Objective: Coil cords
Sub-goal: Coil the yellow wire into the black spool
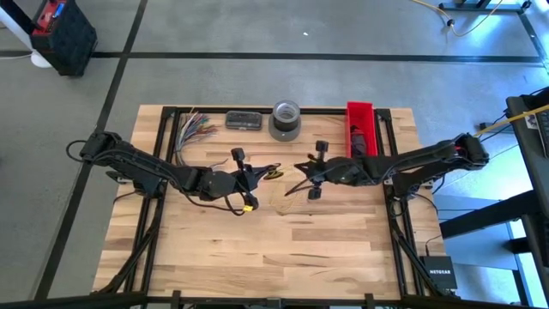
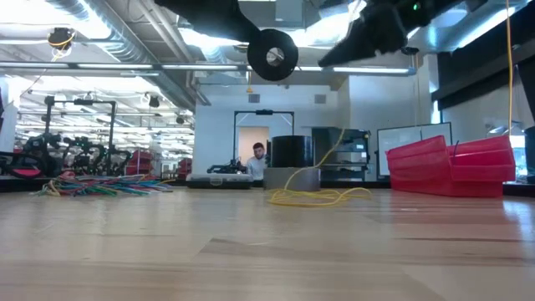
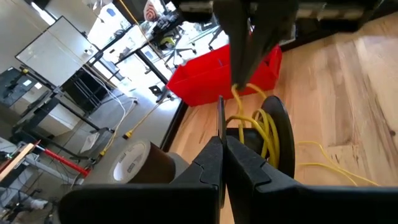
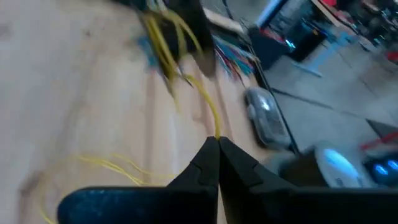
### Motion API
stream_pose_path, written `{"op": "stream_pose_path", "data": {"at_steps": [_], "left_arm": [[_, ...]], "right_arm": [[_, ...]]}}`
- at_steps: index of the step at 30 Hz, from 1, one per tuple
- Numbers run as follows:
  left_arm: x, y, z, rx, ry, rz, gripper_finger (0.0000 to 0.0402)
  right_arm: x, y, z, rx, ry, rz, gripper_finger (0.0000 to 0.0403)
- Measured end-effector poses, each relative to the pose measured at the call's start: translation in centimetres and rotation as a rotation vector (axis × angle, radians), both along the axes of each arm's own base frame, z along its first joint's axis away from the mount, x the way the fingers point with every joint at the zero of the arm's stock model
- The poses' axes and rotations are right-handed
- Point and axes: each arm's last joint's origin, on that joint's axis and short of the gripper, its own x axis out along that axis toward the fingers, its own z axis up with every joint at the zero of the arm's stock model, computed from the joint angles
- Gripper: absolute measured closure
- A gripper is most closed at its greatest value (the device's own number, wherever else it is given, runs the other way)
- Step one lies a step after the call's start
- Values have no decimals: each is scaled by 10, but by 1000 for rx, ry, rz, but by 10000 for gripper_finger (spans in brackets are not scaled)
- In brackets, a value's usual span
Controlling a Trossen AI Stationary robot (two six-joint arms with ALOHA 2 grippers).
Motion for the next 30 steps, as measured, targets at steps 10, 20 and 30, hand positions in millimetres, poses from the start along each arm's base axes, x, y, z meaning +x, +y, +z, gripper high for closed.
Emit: {"op": "stream_pose_path", "data": {"at_steps": [10,20,30], "left_arm": [[1,7,0,-36,-24,26,400],[7,10,-5,-46,9,-72,400],[10,15,-4,-86,-39,-45,400]], "right_arm": [[14,14,6,155,-157,227,397],[39,18,-7,231,-290,221,396],[55,20,-20,247,-359,221,396]]}}
